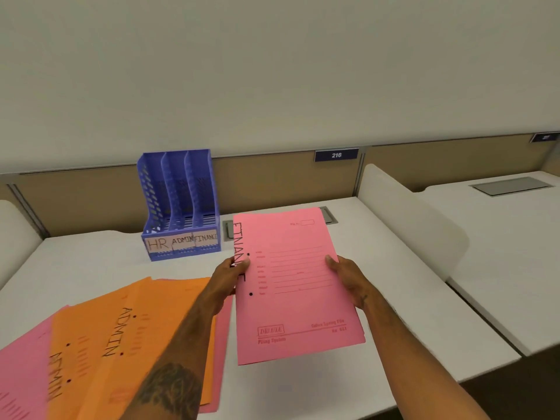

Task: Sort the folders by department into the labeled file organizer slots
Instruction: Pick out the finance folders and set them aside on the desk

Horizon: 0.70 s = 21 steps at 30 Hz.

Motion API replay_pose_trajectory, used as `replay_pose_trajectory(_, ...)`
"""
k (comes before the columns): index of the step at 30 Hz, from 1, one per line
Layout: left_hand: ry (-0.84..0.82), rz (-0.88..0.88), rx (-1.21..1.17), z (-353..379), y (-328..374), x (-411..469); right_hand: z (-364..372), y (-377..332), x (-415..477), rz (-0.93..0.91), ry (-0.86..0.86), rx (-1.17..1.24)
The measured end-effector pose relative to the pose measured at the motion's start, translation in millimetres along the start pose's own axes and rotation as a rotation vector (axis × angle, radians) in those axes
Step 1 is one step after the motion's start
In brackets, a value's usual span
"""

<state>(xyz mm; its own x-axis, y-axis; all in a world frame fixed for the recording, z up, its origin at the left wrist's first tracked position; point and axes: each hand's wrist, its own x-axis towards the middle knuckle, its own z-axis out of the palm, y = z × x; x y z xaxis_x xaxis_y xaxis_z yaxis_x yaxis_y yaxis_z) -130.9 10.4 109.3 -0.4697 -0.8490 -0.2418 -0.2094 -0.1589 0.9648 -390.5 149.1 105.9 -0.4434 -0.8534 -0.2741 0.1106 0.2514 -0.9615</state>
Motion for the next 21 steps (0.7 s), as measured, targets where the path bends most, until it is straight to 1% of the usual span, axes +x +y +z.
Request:
replay_pose_trajectory(3, -0.015, -0.033, -0.004, 45, -2, 12, -47, 2, 13, 0.031, -0.011, -0.030)
replay_pose_trajectory(8, 0.015, -0.087, -0.015, 107, -8, 32, -109, 9, 33, 0.075, -0.006, -0.095)
replay_pose_trajectory(13, 0.012, -0.138, -0.007, 149, -15, 44, -147, 28, 50, 0.128, 0.026, -0.153)
replay_pose_trajectory(21, 0.042, -0.233, 0.018, 204, -46, 67, -194, 64, 78, 0.158, 0.140, -0.282)
